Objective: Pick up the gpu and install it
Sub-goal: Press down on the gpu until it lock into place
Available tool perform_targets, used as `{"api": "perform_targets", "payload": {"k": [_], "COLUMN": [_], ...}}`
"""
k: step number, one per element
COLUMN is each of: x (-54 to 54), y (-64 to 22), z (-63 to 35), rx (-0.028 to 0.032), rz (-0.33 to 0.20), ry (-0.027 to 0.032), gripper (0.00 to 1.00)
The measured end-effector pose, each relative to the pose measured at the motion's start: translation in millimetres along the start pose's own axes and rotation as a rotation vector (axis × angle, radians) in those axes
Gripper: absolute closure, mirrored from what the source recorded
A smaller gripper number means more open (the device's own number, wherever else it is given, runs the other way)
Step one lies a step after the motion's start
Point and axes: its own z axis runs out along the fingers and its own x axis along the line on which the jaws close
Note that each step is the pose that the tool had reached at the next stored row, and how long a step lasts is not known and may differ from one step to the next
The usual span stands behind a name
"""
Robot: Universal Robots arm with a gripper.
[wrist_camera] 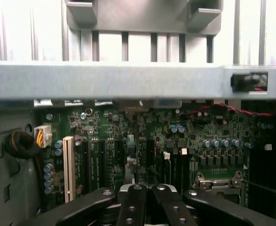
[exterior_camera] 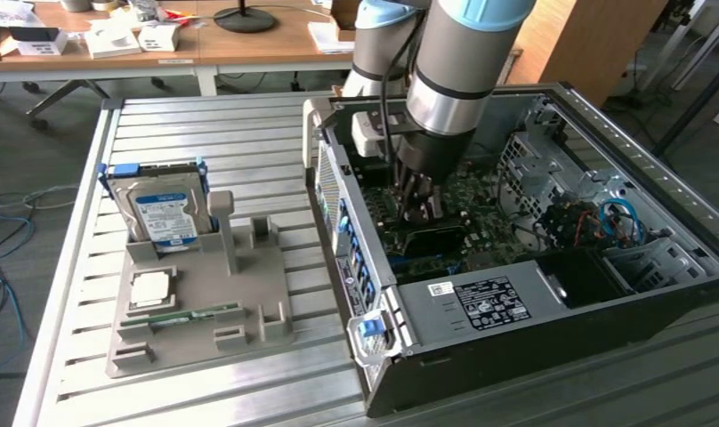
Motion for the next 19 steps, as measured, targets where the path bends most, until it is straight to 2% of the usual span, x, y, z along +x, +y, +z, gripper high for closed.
{"api": "perform_targets", "payload": {"k": [2, 6, 11, 14, 17, 19], "x": [0.0, -0.8, -0.5, -0.3, -0.2, -0.2], "y": [4.2, 5.2, 18.7, 25.7, 30.4, 30.4], "z": [0.0, 0.1, 0.1, 0.1, 0.1, 0.1], "rx": [0.0010, 0.0013, 0.0083, 0.0103, 0.0112, 0.0112], "rz": [0.001, 0.004, 0.009, 0.013, 0.018, 0.018], "ry": [-0.0007, -0.0008, -0.0028, -0.0033, -0.0035, -0.0035], "gripper": [0.89, 0.89, 0.89, 0.89, 0.89, 0.89]}}
